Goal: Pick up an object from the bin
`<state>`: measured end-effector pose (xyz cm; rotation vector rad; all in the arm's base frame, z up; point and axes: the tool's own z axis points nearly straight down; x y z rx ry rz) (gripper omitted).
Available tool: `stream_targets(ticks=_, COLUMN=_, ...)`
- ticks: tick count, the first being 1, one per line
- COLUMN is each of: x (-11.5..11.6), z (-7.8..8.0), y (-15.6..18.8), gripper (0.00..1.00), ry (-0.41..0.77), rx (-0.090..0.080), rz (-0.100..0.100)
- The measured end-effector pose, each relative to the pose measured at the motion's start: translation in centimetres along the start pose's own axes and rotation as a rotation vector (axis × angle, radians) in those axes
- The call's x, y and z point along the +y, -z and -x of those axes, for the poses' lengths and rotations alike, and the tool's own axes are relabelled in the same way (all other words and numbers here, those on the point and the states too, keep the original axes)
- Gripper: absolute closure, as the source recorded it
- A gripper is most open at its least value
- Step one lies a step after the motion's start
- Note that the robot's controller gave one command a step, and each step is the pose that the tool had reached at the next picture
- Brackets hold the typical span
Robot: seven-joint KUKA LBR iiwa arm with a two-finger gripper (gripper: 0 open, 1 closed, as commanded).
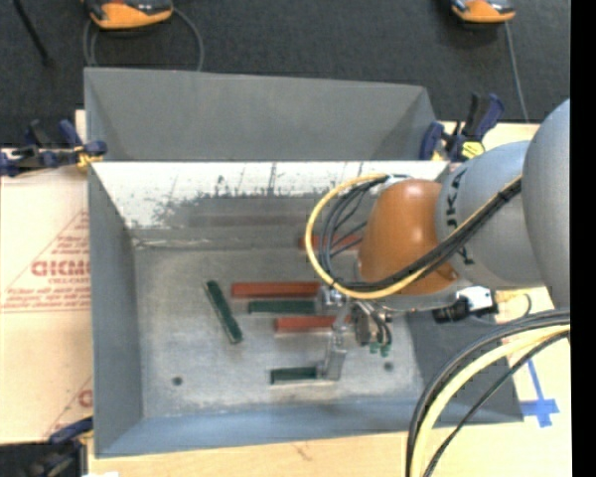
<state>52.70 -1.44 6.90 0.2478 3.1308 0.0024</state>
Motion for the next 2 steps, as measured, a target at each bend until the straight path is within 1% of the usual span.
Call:
stream_targets(ticks=1, x=0.1, z=0.1, y=0.2, gripper=1.00, ry=0.001, rx=-0.004, rz=0.000)
stream_targets(ticks=2, x=2.6, z=1.1, y=16.2, gripper=1.00, ry=0.022, rx=-0.012, rz=0.001)
